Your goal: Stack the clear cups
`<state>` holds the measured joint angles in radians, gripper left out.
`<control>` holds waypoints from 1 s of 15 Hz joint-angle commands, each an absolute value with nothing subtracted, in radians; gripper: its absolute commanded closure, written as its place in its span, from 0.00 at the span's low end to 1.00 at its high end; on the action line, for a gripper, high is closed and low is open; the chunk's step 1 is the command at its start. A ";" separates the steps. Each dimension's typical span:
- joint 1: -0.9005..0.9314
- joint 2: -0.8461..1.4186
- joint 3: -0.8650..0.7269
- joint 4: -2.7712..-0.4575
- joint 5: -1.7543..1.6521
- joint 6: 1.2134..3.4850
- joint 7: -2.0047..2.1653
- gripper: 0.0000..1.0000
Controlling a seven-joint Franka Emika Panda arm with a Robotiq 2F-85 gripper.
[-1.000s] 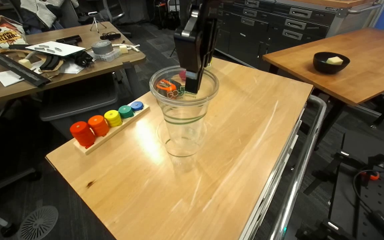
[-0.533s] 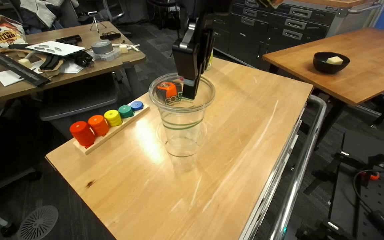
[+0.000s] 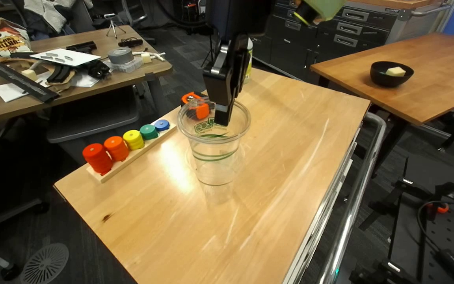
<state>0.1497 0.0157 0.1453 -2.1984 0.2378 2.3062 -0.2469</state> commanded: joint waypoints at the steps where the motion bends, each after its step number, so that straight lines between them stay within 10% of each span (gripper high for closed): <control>1: 0.152 0.021 0.151 -2.200 0.214 2.349 -0.253 0.68; 11: 0.141 -0.018 0.138 -2.187 0.114 2.302 -0.166 0.01; 15: 0.119 -0.108 0.115 -2.181 0.018 2.195 -0.087 0.00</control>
<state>0.1364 -0.0204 0.1283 -2.1863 0.0804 2.2745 -0.1491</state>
